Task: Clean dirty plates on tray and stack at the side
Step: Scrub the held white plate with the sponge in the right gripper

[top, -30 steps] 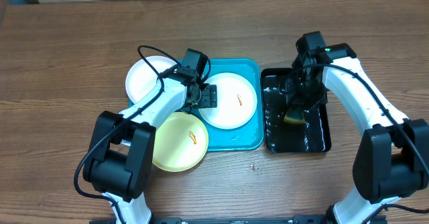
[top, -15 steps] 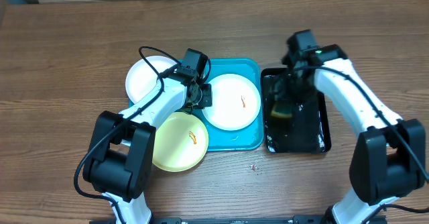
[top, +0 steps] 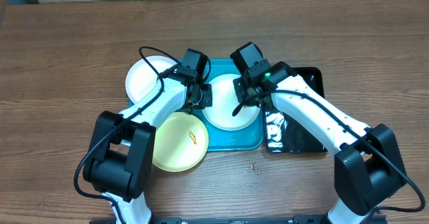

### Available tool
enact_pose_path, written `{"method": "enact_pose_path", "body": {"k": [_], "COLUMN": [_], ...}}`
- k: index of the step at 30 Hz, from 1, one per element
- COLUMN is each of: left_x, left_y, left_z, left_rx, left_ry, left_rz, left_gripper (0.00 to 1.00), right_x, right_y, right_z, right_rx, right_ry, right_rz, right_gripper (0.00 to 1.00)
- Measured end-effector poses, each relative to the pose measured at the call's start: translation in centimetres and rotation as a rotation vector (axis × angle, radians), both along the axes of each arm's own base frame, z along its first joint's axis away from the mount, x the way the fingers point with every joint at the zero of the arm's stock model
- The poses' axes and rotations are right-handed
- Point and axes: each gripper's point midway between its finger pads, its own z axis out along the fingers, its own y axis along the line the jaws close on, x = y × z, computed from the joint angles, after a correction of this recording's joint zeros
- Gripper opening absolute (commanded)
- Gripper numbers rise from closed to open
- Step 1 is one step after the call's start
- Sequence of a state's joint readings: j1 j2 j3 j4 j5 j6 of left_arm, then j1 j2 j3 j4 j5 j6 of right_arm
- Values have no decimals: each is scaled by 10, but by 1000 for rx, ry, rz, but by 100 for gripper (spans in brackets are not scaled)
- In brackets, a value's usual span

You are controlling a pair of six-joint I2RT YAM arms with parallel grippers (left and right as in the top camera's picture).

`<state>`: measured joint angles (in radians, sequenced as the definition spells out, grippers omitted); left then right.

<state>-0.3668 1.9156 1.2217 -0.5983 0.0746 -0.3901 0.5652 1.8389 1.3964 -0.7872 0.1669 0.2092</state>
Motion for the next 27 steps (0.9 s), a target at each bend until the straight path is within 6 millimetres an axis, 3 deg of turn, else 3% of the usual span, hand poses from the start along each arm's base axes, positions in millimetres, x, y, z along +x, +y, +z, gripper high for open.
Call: {"method": "enact_pose_path", "body": {"k": [4,13,22,27], "left_x": [0,-1,-1,-1], "left_y": [0,0,1,3], "left_z": [0,0,0,-1], "left_rx": [0,1,5,10], "left_ry": [0,3,3,3], "left_rz": [0,0,2,5], "left_gripper": [6,6,6,6], "right_x": [3,-10,-12,-15], "right_y": [-2,-13,-5,13], "right_z": [-16,-84,-86,-85], "right_rx": [-30,-133,-64,48], "right_ry": [12,155,196,236], "right_rz": [-8,-12,-20,7], "right_gripper": [4,4,4,4]}}
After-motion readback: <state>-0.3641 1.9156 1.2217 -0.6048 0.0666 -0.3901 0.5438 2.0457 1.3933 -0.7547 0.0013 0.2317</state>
